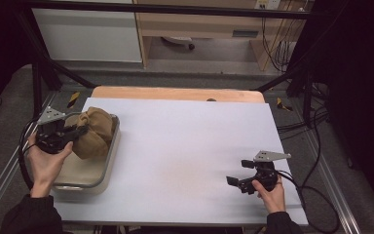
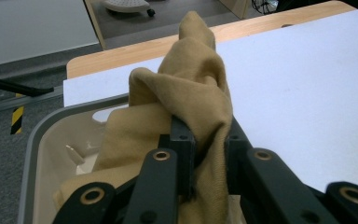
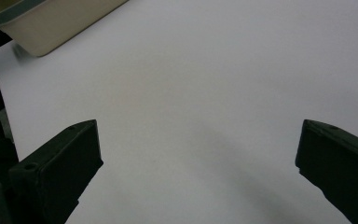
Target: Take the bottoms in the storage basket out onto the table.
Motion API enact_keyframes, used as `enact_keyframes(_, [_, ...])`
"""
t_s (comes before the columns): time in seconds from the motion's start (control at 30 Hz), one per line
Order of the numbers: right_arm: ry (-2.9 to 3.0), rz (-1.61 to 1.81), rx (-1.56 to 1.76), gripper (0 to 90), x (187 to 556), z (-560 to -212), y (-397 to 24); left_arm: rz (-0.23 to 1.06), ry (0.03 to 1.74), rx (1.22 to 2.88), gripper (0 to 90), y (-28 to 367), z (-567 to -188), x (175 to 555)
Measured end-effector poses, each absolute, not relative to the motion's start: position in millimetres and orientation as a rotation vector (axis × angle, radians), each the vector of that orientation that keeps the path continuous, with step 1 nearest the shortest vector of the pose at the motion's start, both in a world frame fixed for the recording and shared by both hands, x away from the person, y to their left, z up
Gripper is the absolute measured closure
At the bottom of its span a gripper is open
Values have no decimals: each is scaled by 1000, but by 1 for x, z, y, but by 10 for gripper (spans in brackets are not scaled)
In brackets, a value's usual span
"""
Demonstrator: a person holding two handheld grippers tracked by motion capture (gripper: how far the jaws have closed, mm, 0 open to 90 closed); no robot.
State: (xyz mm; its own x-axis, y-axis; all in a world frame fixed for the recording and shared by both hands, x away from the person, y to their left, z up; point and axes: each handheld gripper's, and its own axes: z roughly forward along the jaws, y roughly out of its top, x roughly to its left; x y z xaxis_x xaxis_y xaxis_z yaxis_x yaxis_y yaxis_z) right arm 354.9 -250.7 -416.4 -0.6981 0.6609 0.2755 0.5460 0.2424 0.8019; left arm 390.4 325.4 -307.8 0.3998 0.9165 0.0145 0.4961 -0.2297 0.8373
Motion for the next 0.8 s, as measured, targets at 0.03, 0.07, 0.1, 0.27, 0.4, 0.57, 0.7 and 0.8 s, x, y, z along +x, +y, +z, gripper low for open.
enact_keyframes(0.03, [2379,1457,1163,7,355,-416,-251,678,1211,1871,792,325,-307,390])
enact_keyframes(0.07, [2380,1455,1163,7,355,-416,-251,675,1211,1869,792,324,-307,390])
enact_keyframes(0.1, [2379,1456,1163,7,355,-417,-251,675,1208,1870,792,324,-307,390])
enact_keyframes(0.27, [2379,1456,1162,7,355,-417,-251,667,1197,1866,793,322,-306,389])
enact_keyframes(0.4, [2379,1456,1163,7,355,-417,-251,664,1190,1862,793,319,-305,388])
enact_keyframes(0.57, [2379,1456,1162,7,355,-417,-251,664,1178,1866,793,315,-304,386])
enact_keyframes(0.7, [2380,1456,1162,7,355,-416,-251,658,1171,1863,793,312,-303,386])
enact_keyframes(0.8, [2379,1457,1163,7,355,-416,-251,658,1163,1867,794,309,-302,385])
